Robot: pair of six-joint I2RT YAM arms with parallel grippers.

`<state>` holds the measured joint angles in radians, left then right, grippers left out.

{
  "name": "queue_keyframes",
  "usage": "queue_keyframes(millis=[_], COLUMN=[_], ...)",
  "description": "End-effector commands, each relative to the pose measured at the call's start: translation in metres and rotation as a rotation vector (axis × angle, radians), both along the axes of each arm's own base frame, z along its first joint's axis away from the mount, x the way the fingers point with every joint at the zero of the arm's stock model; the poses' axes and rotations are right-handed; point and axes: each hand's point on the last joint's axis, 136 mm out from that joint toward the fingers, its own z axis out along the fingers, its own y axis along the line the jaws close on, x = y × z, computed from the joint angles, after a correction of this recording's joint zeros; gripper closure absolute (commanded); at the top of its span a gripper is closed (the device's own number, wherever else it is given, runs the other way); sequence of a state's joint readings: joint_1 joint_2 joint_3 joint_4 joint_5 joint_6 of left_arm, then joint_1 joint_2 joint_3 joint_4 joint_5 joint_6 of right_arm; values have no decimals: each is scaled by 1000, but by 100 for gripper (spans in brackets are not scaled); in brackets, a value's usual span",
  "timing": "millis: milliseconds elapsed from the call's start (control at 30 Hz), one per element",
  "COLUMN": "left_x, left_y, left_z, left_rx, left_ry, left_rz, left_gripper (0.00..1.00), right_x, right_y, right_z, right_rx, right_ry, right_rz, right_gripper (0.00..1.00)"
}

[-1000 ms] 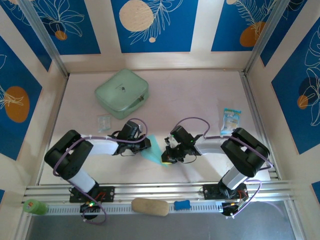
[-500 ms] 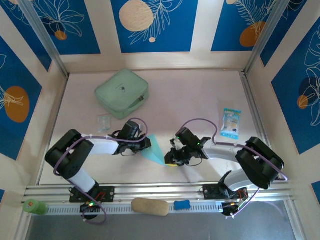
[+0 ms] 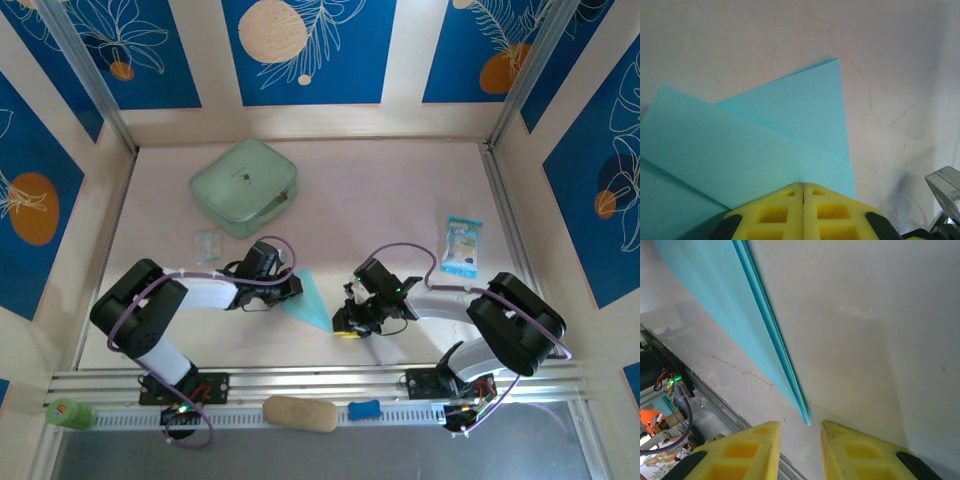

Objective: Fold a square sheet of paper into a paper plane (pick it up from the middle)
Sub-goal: Perform the fourth fold on the wing at the bottom-center of the table.

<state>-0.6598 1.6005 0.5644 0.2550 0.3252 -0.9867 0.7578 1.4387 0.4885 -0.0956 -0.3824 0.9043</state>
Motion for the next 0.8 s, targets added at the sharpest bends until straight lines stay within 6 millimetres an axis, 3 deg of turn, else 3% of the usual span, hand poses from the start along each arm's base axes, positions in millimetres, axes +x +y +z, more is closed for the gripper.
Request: queue_keyframes(millis=[0,767], left_x=[-5,-5], left_y=[7,9], left_z=[-14,-16], left_rx=[55,62], left_ry=[38,42], left_rz=[10,15], left_gripper=[95,95], right_x=[1,16], right_y=[12,14], right_z=[2,12], right_rx=[39,56], right_ry=[9,-34], right_rz=[18,-20], right_gripper=[73,75])
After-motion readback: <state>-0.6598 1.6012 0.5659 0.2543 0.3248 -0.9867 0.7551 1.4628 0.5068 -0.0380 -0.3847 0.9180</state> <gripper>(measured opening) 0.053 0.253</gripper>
